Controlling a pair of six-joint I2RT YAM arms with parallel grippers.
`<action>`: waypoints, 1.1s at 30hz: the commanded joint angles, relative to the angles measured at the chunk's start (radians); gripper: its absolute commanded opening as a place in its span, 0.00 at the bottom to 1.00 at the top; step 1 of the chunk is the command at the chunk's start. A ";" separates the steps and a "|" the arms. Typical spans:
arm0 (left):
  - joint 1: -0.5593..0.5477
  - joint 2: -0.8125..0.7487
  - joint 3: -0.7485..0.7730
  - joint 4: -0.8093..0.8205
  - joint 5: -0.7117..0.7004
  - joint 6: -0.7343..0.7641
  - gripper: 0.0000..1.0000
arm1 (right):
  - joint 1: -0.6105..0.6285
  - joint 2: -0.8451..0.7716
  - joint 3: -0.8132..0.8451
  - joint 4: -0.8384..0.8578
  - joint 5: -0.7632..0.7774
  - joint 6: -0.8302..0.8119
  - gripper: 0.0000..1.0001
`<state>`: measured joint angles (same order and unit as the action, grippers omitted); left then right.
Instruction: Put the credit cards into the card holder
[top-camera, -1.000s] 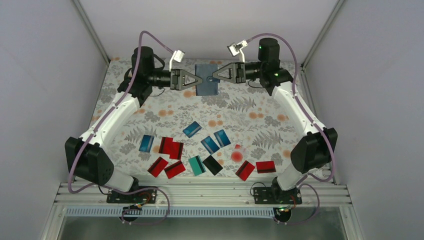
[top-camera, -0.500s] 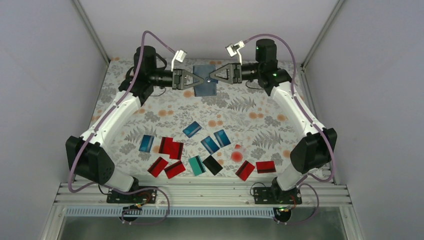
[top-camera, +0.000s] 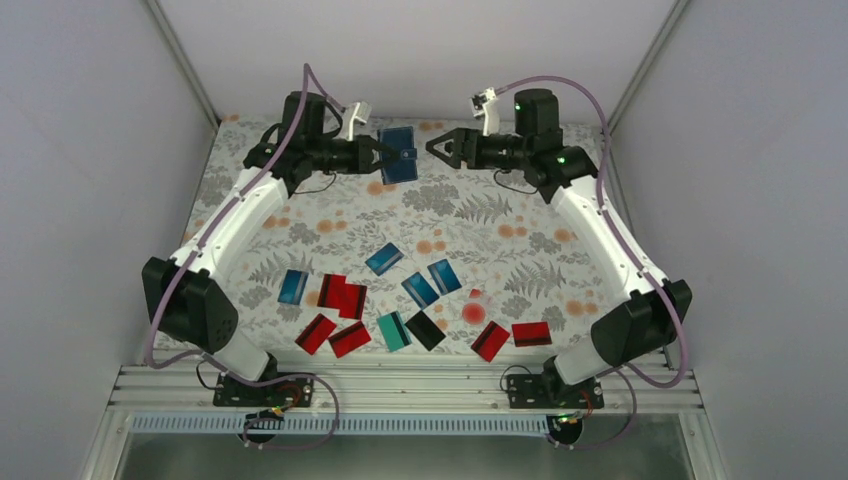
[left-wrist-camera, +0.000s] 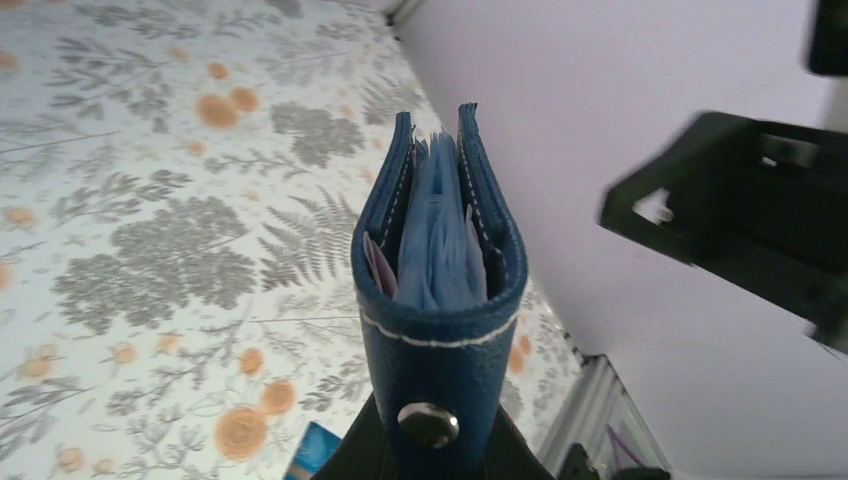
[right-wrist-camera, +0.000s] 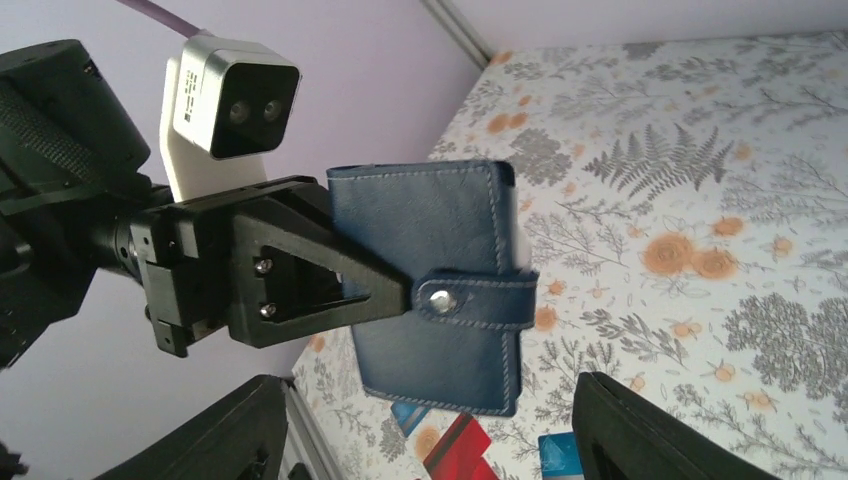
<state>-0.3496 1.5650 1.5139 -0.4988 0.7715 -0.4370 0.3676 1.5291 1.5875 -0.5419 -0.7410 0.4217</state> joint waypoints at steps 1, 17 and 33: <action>-0.013 0.028 0.073 -0.060 -0.147 0.051 0.02 | 0.053 -0.019 0.019 -0.039 0.167 0.082 0.71; -0.105 0.129 0.223 -0.114 -0.273 0.106 0.02 | 0.163 0.126 0.163 -0.134 0.376 0.300 0.54; -0.115 0.092 0.157 -0.074 -0.253 0.128 0.02 | 0.167 0.152 0.180 -0.110 0.474 0.388 0.42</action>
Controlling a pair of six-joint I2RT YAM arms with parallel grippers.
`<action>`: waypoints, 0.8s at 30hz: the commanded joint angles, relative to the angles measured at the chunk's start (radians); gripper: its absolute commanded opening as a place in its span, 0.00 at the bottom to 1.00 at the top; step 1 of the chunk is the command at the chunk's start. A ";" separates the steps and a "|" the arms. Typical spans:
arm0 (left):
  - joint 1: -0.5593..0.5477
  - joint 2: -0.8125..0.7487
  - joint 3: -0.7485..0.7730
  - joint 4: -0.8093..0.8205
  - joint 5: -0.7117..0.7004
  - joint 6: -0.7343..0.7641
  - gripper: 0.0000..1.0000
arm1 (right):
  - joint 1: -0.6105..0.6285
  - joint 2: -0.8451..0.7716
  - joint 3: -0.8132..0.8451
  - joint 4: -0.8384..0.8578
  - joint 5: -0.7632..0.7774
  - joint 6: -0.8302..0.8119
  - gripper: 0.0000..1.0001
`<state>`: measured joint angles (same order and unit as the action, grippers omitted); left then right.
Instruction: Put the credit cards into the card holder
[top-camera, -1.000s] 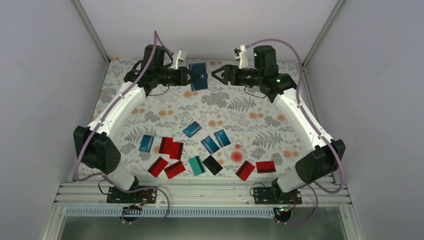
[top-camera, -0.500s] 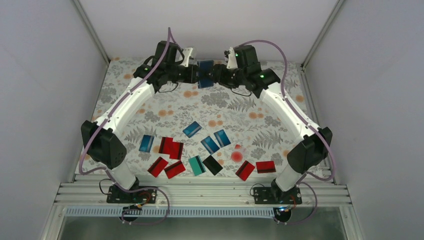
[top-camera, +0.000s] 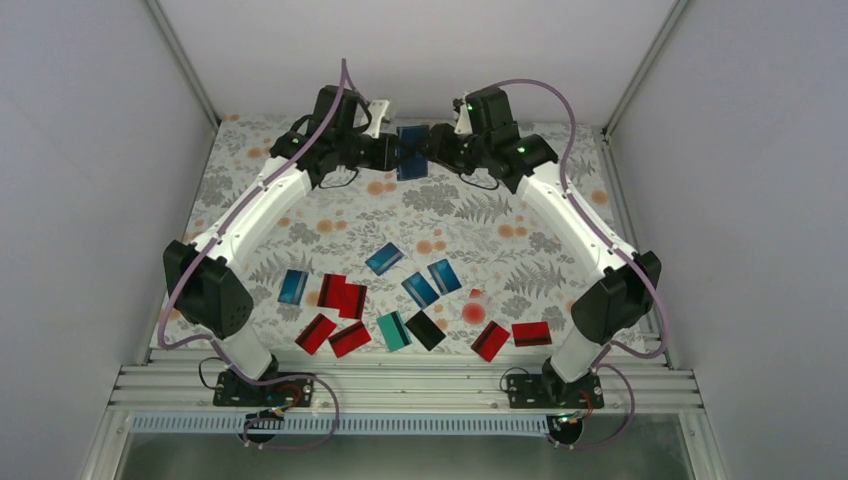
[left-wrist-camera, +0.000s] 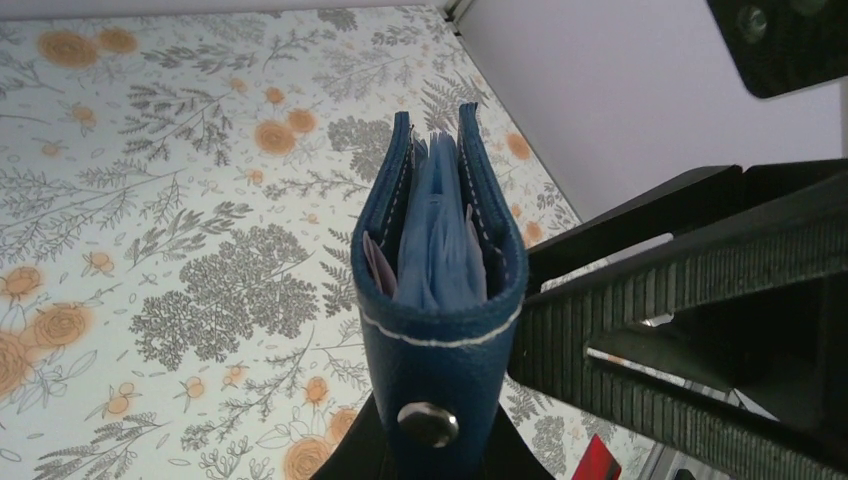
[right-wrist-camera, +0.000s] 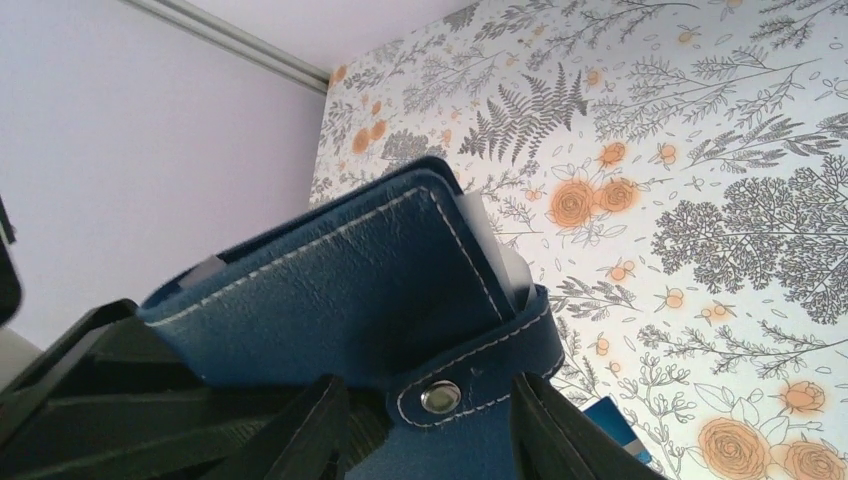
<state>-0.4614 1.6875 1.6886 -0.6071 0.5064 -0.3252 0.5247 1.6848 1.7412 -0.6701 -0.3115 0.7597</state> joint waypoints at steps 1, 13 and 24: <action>-0.005 -0.029 -0.019 0.036 0.012 0.017 0.02 | 0.009 -0.002 0.025 0.020 0.043 0.057 0.41; -0.023 -0.027 -0.013 0.042 -0.013 0.036 0.03 | 0.014 0.026 -0.038 -0.017 0.007 0.103 0.32; -0.031 -0.005 0.041 0.038 -0.048 0.038 0.02 | 0.021 0.044 -0.051 -0.052 0.010 0.091 0.23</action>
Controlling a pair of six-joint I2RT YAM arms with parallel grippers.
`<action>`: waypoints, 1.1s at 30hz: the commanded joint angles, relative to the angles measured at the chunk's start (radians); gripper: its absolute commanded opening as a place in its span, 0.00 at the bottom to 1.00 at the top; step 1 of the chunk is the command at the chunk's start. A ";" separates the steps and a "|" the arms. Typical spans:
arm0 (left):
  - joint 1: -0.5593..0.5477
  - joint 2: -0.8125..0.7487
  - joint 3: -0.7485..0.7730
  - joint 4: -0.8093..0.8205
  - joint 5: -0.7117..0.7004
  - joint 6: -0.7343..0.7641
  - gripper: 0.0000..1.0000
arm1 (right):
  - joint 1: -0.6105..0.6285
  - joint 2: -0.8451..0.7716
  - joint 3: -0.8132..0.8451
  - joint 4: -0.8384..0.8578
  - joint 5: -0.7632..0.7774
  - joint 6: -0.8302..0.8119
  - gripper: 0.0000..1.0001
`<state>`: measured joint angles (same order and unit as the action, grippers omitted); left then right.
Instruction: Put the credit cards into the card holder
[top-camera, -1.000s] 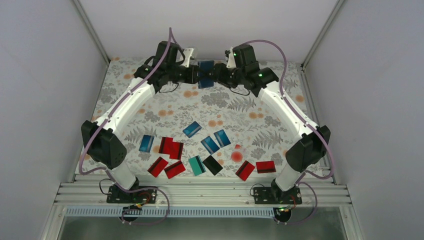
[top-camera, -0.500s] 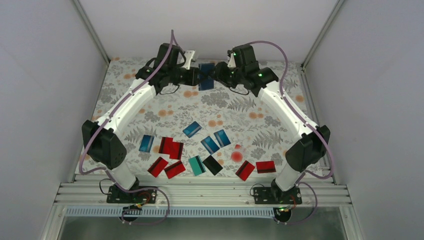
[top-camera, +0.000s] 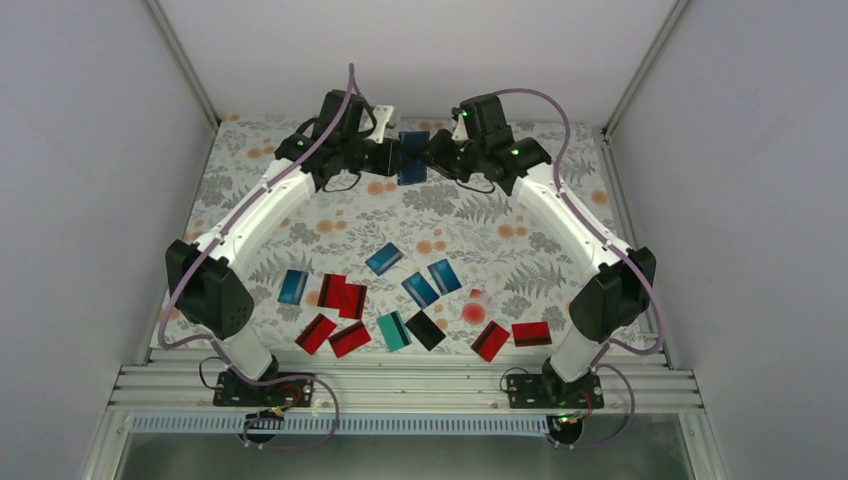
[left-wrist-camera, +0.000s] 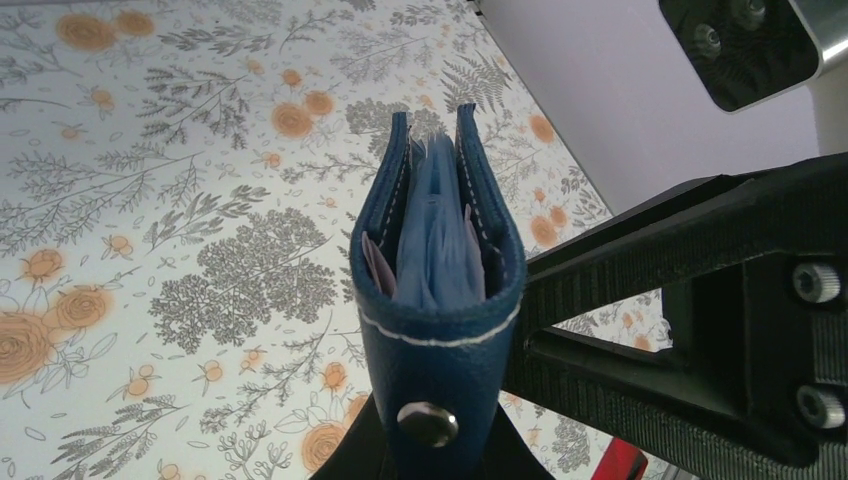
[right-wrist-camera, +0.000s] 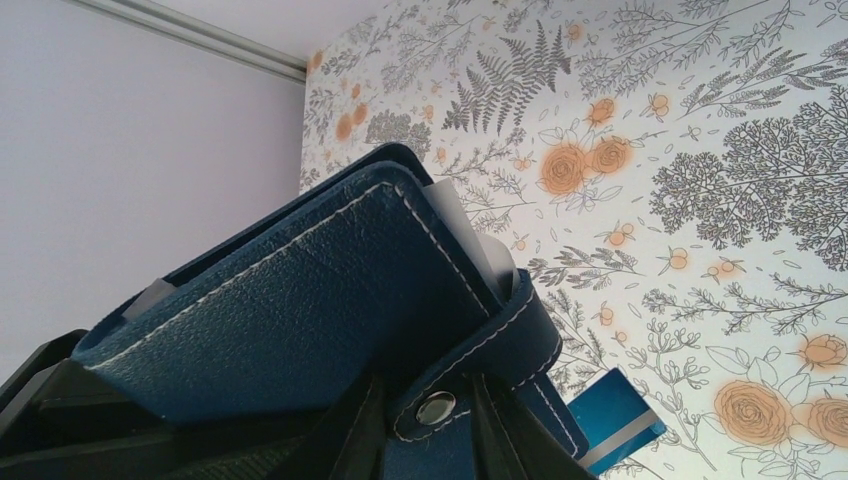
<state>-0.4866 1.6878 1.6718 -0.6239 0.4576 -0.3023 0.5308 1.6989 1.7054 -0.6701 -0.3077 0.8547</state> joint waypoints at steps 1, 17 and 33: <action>-0.007 -0.004 0.061 0.053 0.002 0.016 0.02 | 0.015 0.034 -0.012 -0.054 0.009 -0.008 0.23; -0.015 0.009 0.084 0.033 -0.033 0.022 0.02 | 0.015 0.034 -0.081 -0.063 0.076 -0.071 0.18; -0.009 0.056 0.133 -0.002 -0.032 0.024 0.02 | -0.040 0.055 -0.189 -0.066 0.194 -0.192 0.17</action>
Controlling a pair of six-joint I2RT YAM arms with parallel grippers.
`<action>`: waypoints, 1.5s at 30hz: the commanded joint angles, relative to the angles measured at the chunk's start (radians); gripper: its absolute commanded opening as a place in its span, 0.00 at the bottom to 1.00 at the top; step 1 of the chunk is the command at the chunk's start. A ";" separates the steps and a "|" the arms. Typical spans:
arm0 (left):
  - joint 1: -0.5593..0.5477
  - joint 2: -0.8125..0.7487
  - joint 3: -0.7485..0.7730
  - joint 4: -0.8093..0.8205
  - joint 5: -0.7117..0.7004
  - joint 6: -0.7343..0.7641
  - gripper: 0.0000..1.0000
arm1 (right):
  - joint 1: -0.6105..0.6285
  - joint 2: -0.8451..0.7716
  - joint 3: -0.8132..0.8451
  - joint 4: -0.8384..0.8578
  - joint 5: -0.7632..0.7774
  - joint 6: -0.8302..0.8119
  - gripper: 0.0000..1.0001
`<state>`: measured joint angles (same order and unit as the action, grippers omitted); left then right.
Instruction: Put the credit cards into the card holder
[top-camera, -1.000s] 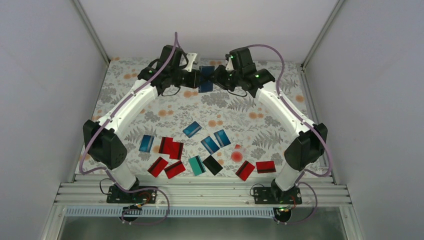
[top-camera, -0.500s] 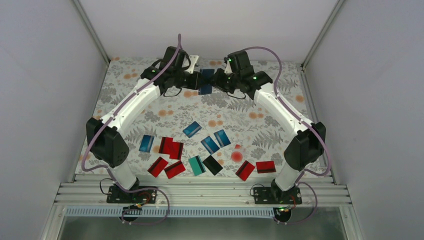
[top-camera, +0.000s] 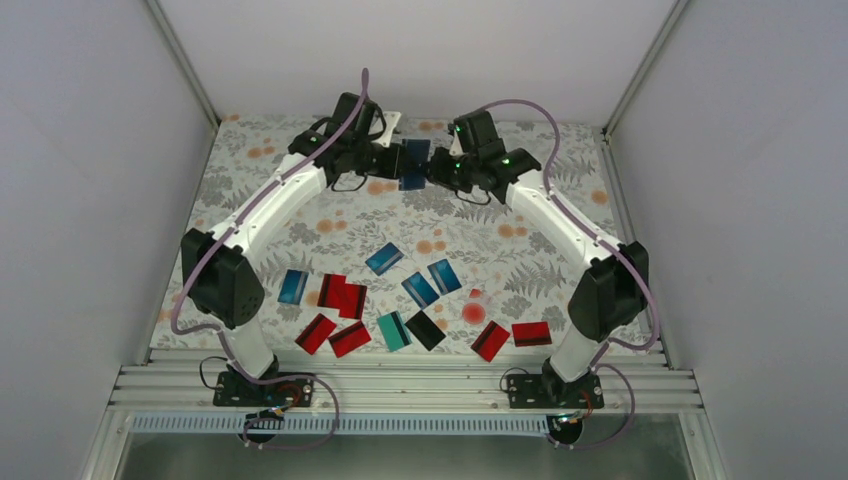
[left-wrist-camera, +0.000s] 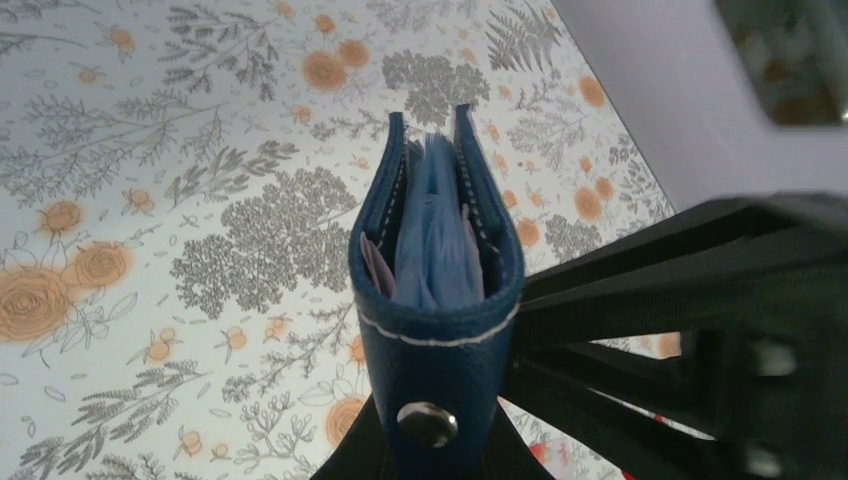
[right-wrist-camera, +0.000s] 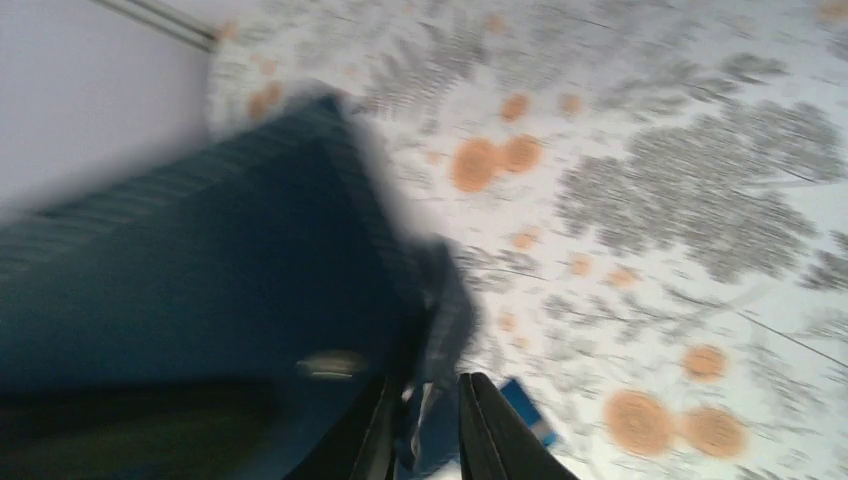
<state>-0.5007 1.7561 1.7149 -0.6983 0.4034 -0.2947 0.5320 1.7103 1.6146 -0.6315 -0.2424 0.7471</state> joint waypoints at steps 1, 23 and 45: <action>0.008 -0.005 0.102 0.061 0.020 0.017 0.02 | -0.069 0.039 -0.138 -0.101 0.143 -0.101 0.17; 0.068 0.078 0.063 0.026 0.156 0.002 0.02 | -0.242 -0.198 -0.289 0.157 -0.406 -0.358 0.47; 0.031 0.130 0.101 0.036 0.231 -0.023 0.02 | -0.096 -0.024 -0.051 -0.048 -0.081 -0.325 0.49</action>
<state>-0.4690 1.8935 1.7840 -0.6743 0.6239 -0.3073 0.4240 1.6707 1.5307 -0.6014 -0.4385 0.4175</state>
